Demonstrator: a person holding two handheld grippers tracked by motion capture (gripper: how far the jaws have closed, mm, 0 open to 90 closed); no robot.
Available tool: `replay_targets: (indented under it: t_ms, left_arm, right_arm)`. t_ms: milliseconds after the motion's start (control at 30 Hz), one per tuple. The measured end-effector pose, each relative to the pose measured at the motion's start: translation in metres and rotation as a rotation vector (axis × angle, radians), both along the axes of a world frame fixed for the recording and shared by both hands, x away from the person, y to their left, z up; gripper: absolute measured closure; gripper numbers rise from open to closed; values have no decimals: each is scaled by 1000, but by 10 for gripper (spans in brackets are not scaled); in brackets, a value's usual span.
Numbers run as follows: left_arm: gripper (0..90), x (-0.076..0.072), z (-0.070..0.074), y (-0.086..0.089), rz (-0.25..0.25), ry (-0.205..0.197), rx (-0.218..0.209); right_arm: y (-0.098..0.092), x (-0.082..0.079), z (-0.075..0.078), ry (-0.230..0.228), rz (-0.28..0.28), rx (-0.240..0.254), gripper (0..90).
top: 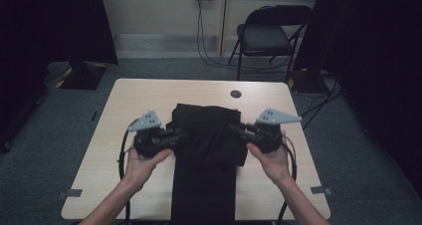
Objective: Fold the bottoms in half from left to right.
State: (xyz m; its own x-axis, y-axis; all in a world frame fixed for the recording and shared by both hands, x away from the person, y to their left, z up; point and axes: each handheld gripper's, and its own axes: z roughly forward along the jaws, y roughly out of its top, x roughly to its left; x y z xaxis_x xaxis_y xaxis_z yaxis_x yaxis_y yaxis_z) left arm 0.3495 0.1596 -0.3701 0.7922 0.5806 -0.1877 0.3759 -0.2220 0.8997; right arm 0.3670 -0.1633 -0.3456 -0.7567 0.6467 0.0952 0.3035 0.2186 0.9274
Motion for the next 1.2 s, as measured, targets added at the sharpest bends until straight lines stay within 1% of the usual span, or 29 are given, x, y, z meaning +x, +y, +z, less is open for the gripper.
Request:
replay_targets:
  t_ms: [33, 67, 133, 200, 233, 267, 300, 333, 367, 433, 467, 500, 533, 567, 600, 633, 667, 700, 733, 767, 800, 833, 933, 1000, 1067, 1100, 1133, 1167, 1200]
  left_arm:
    - [793, -4, -13, 1, -9, 38, 21]
    - [789, -12, -37, 0, -36, 95, 74]
    - [787, -17, -56, -2, -60, 138, 130]
    - [786, -19, -77, -4, -80, 202, 169]
    - [786, -20, -88, -5, -84, 249, 177]
    - [784, -21, -97, -7, -88, 291, 192]
    - [778, -20, -101, -8, -93, 296, 217]
    - [777, -20, -101, -8, -93, 296, 217]
    - [777, -18, -103, -8, -80, 278, 239]
    - [779, -9, -108, -8, -60, 274, 247]
    - [777, -4, -110, -9, -46, 273, 261]
    - [776, 8, -116, -11, -16, 265, 291]
    - [776, 8, -116, -11, -16, 265, 291]
    - [777, 20, -116, -15, 19, 231, 312]
    - [776, 20, -116, -15, 19, 231, 312]
    - [777, 35, -116, -18, 53, 206, 331]
    - [776, 35, -116, -18, 53, 206, 331]
    - [774, 52, -118, -22, 80, 187, 328]
    - [772, 52, -118, -22, 80, 187, 328]
    - [769, 66, -120, -24, 93, 168, 312]
    - [763, 66, -120, -24, 93, 168, 312]
    - [751, 72, -119, -23, 74, 187, 290]
    - [709, 69, -111, -16, 23, 184, 271]
    - [668, 65, -103, -7, 12, 172, 235]
    - [626, 63, -94, 3, 45, 145, 207]
    - [611, 64, -91, 8, 68, 145, 179]
    - [606, 67, -89, 13, 89, 159, 151]
    - [604, 67, -89, 13, 89, 159, 151]
    - [604, 76, -86, 17, 128, 151, 155]
  right_arm:
    - [2, -6, -14, 28, 2, -17, 784]
    - [4, -17, -40, 78, 19, -57, 784]
    - [5, -25, -65, 130, 27, -83, 783]
    - [8, -28, -91, 201, 35, -113, 783]
    - [10, -29, -104, 230, 38, -142, 782]
    - [13, -29, -115, 243, 50, -178, 782]
    - [17, -29, -123, 257, 56, -219, 781]
    - [17, -29, -123, 257, 56, -219, 781]
    - [19, -28, -129, 246, 57, -253, 780]
    - [18, -20, -134, 247, 52, -243, 779]
    - [17, -13, -139, 238, 35, -246, 778]
    - [17, -7, -141, 235, 28, -242, 779]
    - [16, 0, -143, 244, 18, -229, 778]
    - [16, 7, -144, 247, 4, -222, 778]
    - [16, 7, -144, 247, 4, -222, 778]
    - [18, 21, -144, 233, -24, -229, 777]
    - [18, 21, -144, 233, -24, -229, 777]
    - [19, 37, -144, 220, -52, -238, 773]
    - [19, 46, -144, 220, -71, -239, 770]
    - [19, 53, -145, 213, -87, -238, 767]
    - [18, 59, -145, 203, -98, -238, 763]
    - [18, 64, -145, 199, -106, -232, 755]
    - [14, 66, -145, 203, -104, -210, 714]
    - [12, 62, -140, 194, -99, -213, 629]
    - [7, 59, -133, 185, -98, -181, 567]
    - [4, 58, -128, 187, -99, -151, 540]
    - [0, 58, -123, 186, -105, -127, 526]
    - [0, 58, -123, 186, -105, -127, 526]
    - [-7, 59, -115, 171, -119, -104, 558]
